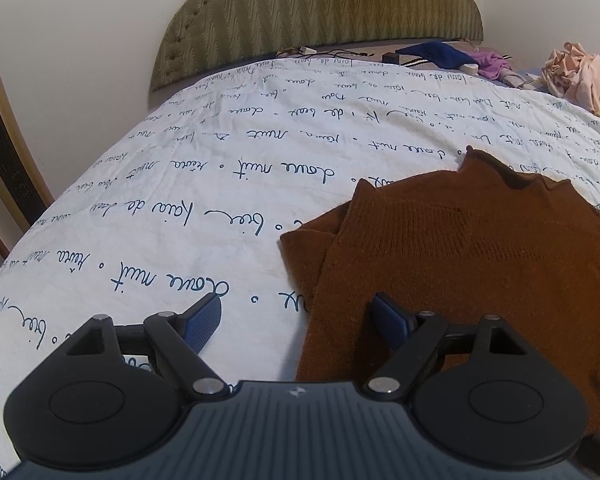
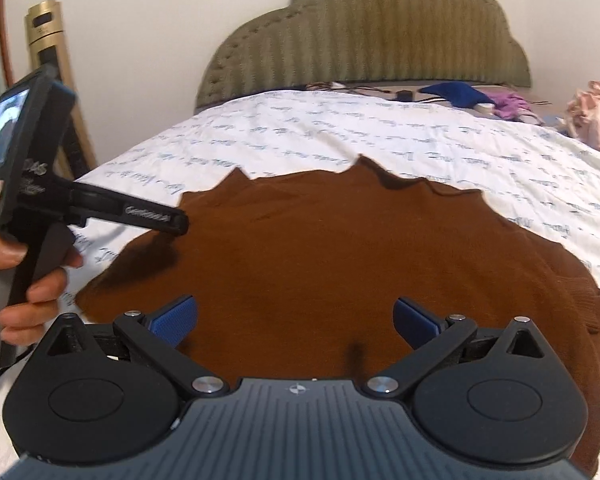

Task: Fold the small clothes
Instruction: 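Withdraw both grippers and move them to the folded sweater's side edge, then close both grippers on the side edge of the folded sweater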

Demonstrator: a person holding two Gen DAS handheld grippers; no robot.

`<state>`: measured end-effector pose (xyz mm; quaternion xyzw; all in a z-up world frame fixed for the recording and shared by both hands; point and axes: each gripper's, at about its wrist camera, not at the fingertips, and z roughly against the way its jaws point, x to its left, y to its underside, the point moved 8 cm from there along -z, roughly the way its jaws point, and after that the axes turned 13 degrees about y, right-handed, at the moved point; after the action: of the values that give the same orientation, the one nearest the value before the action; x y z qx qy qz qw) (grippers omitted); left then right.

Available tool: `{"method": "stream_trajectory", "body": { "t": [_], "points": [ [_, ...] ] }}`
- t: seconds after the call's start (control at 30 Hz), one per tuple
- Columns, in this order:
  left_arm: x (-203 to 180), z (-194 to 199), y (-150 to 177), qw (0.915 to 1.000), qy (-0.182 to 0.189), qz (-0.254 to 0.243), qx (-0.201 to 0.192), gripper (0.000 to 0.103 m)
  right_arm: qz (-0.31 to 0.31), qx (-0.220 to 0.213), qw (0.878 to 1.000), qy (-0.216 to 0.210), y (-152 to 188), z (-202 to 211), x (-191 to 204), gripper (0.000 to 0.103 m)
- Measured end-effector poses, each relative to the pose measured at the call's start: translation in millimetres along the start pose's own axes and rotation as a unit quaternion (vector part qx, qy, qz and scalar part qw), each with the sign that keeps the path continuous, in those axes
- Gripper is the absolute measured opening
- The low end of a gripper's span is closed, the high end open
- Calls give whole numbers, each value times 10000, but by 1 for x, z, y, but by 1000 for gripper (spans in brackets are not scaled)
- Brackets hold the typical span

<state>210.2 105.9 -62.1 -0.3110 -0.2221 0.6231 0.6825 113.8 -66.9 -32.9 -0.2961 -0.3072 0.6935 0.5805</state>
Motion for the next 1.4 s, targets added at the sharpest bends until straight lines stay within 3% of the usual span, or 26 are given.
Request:
{"method": "stream_trajectory", "body": {
  "t": [0.17,0.33,0.47,0.6,0.77,0.83,0.93,1.07,1.13,1.2,1.27,1.37,1.4],
  "points": [
    [9,5,-5,9999,46,81,-61,88,234,114,9992,-310,6,2,20,103],
    [34,14,-19,9987,217,394,-218,88,868,-179,9961,35,7,8,38,103],
    [48,15,-29,9925,860,808,-323,88,1284,-309,9910,217,12,12,57,103],
    [50,1,-30,9834,1411,1139,41,88,1629,-265,9860,239,21,13,77,102],
    [47,-25,-24,9643,2035,1614,510,88,2223,-398,9722,612,33,8,96,102],
    [49,-36,-21,9524,2294,1887,687,88,2476,-484,9636,882,38,4,102,102],
    [52,-50,-18,9264,2841,2327,829,88,2781,-620,9509,1207,43,-3,109,102],
    [55,-63,-22,8872,3476,2920,820,94,2925,-798,9420,1441,38,-13,119,102],
    [53,-70,-25,8720,3680,3111,863,94,2956,-885,9387,1539,33,-19,123,102],
    [46,-77,-28,8660,3811,3104,918,94,2981,-960,9363,1589,28,-26,125,100],
    [38,-82,-31,8700,3802,2995,945,94,3044,-1052,9327,1621,24,-31,130,99],
    [28,-88,-38,8764,3837,2761,925,94,3052,-1065,9345,1491,21,-36,135,86],
    [25,-91,-39,8774,3862,2691,924,94,3032,-1024,9366,1425,20,-38,136,76]
  ]
}}
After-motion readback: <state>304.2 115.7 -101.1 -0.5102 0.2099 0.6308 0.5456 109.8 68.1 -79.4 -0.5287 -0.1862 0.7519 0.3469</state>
